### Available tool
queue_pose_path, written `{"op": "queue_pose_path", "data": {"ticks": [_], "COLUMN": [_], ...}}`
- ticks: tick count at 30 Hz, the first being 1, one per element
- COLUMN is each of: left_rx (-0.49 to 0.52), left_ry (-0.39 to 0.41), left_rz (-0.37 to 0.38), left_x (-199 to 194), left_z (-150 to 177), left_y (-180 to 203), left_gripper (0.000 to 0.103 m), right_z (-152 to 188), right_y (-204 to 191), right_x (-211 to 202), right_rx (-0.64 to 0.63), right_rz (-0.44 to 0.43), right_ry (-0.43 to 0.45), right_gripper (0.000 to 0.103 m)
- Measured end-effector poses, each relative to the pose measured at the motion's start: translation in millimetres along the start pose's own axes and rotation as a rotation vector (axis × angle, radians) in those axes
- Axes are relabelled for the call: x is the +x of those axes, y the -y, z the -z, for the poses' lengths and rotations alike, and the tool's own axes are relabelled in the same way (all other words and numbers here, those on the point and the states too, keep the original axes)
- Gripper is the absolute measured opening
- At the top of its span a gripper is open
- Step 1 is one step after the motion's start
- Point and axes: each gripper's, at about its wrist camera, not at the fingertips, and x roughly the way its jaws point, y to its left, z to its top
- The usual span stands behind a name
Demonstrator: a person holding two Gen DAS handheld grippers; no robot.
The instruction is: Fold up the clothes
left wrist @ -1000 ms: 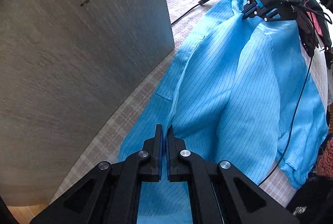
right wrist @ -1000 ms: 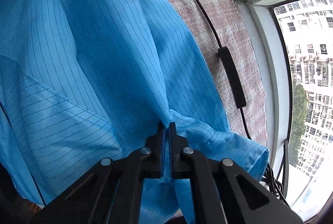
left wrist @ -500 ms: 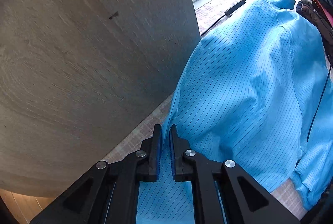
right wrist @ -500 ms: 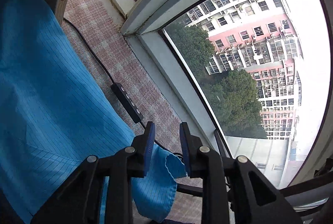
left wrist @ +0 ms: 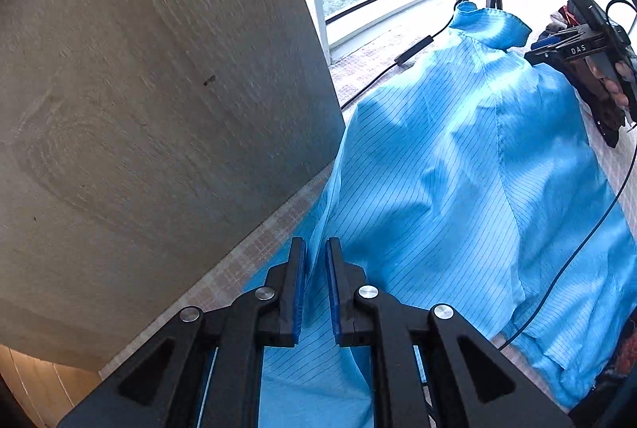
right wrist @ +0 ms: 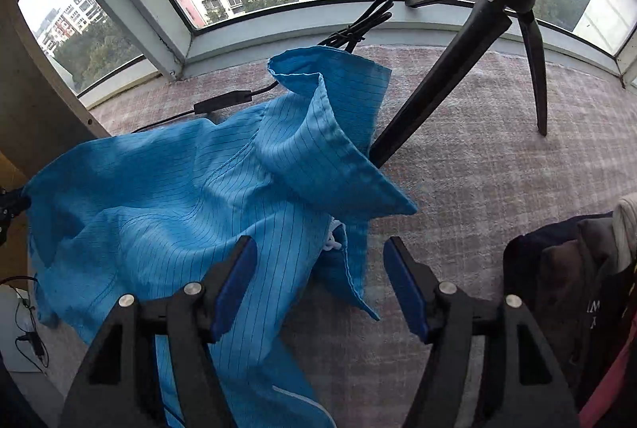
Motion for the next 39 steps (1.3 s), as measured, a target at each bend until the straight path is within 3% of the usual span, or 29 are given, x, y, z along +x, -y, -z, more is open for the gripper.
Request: {"op": "queue_pose_path", "data": {"ticks": [2,6,9,11,12,13,15,19,22,24,26,28,29,34,36,39], "left_rx": [0.004,-0.029,-0.071,-0.074,-0.065,-0.056,-0.050,0.002,0.071,0.112,0.147,0.169,0.151,0.046,0.026,-0.013], "left_ry": [0.000,-0.013,-0.008,0.000,-0.001,-0.001,0.006,-0.001,-0.030,-0.059,-0.099,-0.129,-0.128,-0.063,-0.021,0.007], "left_rz": [-0.008,-0.023,0.030,0.072,0.088,0.111,0.196,0.406,0.534,0.571,0.469,0.328,0.318,0.384,0.357,0.309], "left_x": [-7.3,-17.4,-31.1,-29.8,-28.3,-26.6,-22.3,1.8,29.2,51.2,77.8,100.8,103.0,57.9,24.9,-13.4], "left_z": [0.7,-6.9,-0.5,1.7,1.4,0.4,-1.6,-15.2,-26.0,-31.5,-35.6,-38.5,-40.9,-43.6,-31.3,-4.1], "left_y": [1.6,-9.0,-14.7,-8.0,-2.5,4.2,20.4,67.8,112.4,136.7,150.3,154.0,150.5,114.3,97.0,79.3], "left_gripper": [0.018,0.018,0.017,0.017,0.017,0.017,0.016,0.017,0.017,0.019,0.020,0.009,0.005,0.012,0.022,0.026], "right_z": [-4.8,-12.8,-8.7,-3.6,-1.2,-0.7,-1.1,0.3,-11.6,-11.9,-11.1,-9.8,-8.9,3.5,20.9,61.6], "right_y": [-1.9,-9.5,-17.1,-26.6,-32.0,-37.1,-47.5,-73.8,-76.9,-79.0,-75.6,-70.8,-67.8,-64.2,-60.8,-61.3], "right_x": [15.9,62.8,66.5,61.7,58.5,49.2,22.8,-28.2,-12.1,5.6,20.1,24.6,21.5,-27.8,-58.3,-82.8], "right_rx": [-0.015,-0.013,-0.089,-0.156,-0.191,-0.211,-0.263,-0.452,-0.462,-0.518,-0.533,-0.533,-0.525,-0.485,-0.476,-0.443], "right_rz": [0.005,0.015,-0.018,-0.022,-0.023,-0.021,-0.006,0.147,0.222,0.315,0.383,0.427,0.437,0.461,0.442,0.365], "right_ry": [-0.004,-0.113,-0.075,-0.034,-0.019,0.005,0.085,0.341,0.317,0.287,0.241,0.215,0.213,0.276,0.307,0.298], "right_gripper": [0.065,0.065,0.069,0.044,0.017,0.013,0.012,0.012,0.012,0.012,0.017,0.031,0.035,0.048,0.049,0.049]}}
